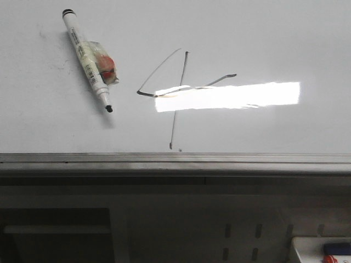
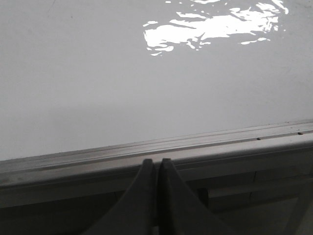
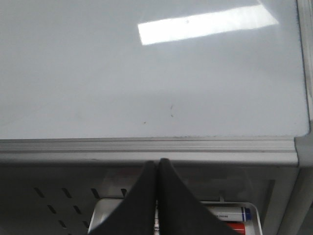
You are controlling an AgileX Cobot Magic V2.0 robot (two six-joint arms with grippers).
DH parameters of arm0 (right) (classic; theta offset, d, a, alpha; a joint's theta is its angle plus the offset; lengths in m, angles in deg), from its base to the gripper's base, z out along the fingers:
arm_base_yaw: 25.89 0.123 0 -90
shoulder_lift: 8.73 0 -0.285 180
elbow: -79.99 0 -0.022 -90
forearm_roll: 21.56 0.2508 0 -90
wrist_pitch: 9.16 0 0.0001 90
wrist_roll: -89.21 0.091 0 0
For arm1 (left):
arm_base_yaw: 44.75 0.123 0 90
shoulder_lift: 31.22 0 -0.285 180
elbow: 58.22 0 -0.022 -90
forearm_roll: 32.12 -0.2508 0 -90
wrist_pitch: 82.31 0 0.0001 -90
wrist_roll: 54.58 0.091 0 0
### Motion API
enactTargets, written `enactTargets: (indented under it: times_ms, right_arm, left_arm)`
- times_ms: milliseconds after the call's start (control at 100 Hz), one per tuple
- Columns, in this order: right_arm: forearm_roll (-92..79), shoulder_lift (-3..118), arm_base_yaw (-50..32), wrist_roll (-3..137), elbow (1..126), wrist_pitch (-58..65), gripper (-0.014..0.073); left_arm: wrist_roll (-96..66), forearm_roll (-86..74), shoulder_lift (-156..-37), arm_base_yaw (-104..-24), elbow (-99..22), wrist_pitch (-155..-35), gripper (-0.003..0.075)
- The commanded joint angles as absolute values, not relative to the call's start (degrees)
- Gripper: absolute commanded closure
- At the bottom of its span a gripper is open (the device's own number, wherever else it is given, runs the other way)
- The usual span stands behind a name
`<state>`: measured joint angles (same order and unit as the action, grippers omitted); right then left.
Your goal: Write number 4 on whiteboard
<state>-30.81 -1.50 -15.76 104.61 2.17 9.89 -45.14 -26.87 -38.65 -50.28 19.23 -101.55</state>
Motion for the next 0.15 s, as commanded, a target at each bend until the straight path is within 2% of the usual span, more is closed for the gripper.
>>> enactTargets:
  times_ms: [0,140]
  right_arm:
    - [-31.9,-2.4,-16.1,104.6,0.8,8.9,0.0648]
    - [-31.9,-2.4,-16.1,104.6,0.8,8.9,0.0648]
  left_arm:
    - [-45.7,-26.9,-37.3,-50.3,21.2,-98.6,0.0741]
    - [-45.7,-26.9,-37.3,-50.3,21.2,-98.6,0.0741]
